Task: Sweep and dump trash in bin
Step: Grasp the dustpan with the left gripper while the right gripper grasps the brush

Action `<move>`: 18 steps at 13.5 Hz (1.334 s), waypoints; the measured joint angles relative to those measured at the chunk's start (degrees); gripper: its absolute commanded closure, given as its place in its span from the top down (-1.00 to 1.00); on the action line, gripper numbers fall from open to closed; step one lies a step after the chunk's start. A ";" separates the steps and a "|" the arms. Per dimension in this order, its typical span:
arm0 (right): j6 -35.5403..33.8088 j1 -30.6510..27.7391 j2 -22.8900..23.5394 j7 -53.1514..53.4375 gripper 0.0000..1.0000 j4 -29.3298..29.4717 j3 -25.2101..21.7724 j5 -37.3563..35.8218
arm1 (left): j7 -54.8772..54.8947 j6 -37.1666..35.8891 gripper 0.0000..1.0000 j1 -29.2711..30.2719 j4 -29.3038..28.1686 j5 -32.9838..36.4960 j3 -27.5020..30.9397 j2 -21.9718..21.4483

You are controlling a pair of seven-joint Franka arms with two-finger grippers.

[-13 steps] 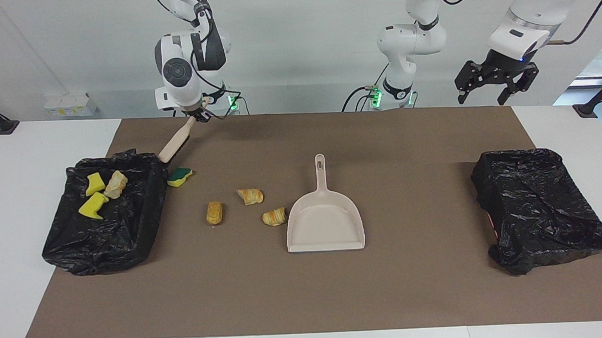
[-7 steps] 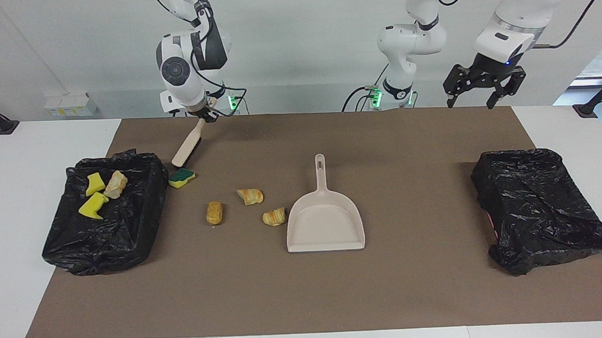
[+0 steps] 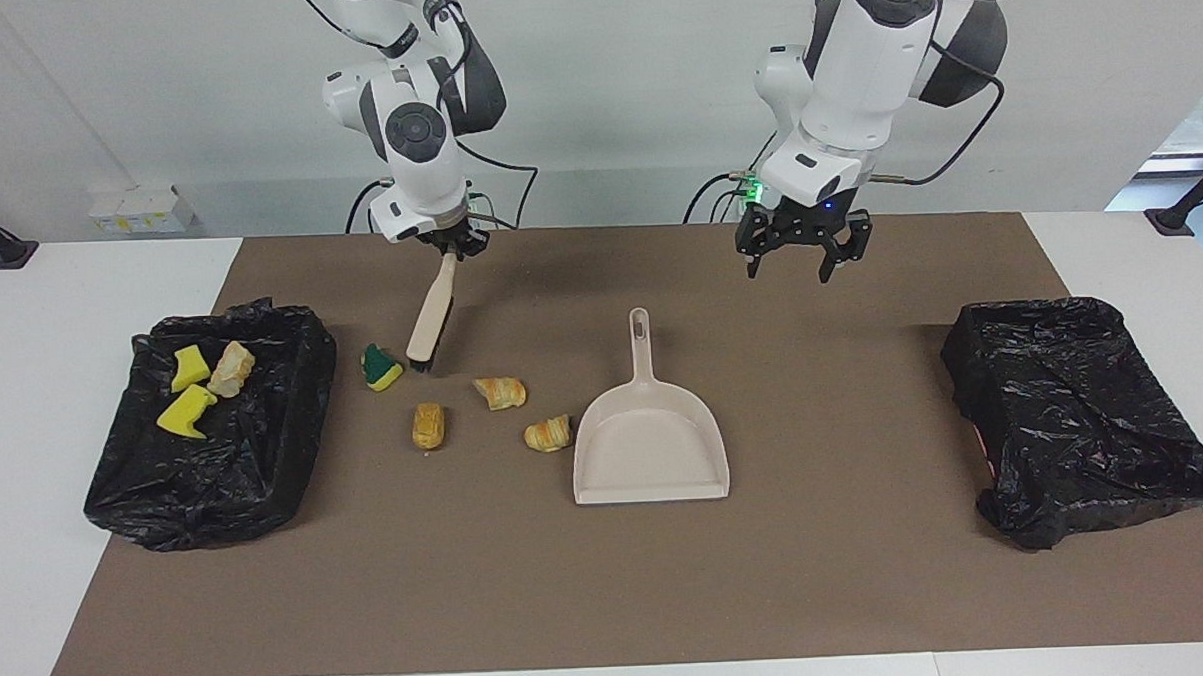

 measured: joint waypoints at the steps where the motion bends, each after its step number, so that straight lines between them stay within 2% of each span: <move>1: -1.97 -0.32 0.25 0.00 -1.00 1.23 -0.08 -2.01 | -0.26 1.14 1.00 -0.89 -1.01 -0.34 0.00 0.10; 4: -4.85 -4.14 0.26 -0.88 -1.00 1.85 -0.26 -5.68 | -6.29 8.45 1.00 -5.50 -3.70 -0.59 -0.01 2.61; 6: -4.81 -9.07 0.22 -6.34 -1.00 0.95 -0.41 -5.97 | -10.63 12.91 1.00 -9.32 -4.41 -0.61 -0.05 6.63; 9: -0.13 -15.18 -0.70 -13.68 -1.00 -2.84 -0.78 -6.00 | -13.61 18.12 1.00 -12.40 -4.99 -0.61 -0.11 12.01; 13: 8.19 -15.08 -0.93 -14.31 -1.00 -8.20 -0.27 -6.00 | -13.63 20.28 1.00 -13.83 -7.10 -0.61 -0.09 12.79; 16: 14.88 -11.78 1.02 -14.31 -1.00 -8.37 -0.07 -5.99 | -13.62 23.49 1.00 -14.23 -9.40 -0.61 -0.04 13.13; 18: 16.35 -8.97 2.80 -14.31 -1.00 -6.69 0.03 -4.70 | -13.60 23.95 1.00 -14.26 -9.66 -0.61 -0.02 13.41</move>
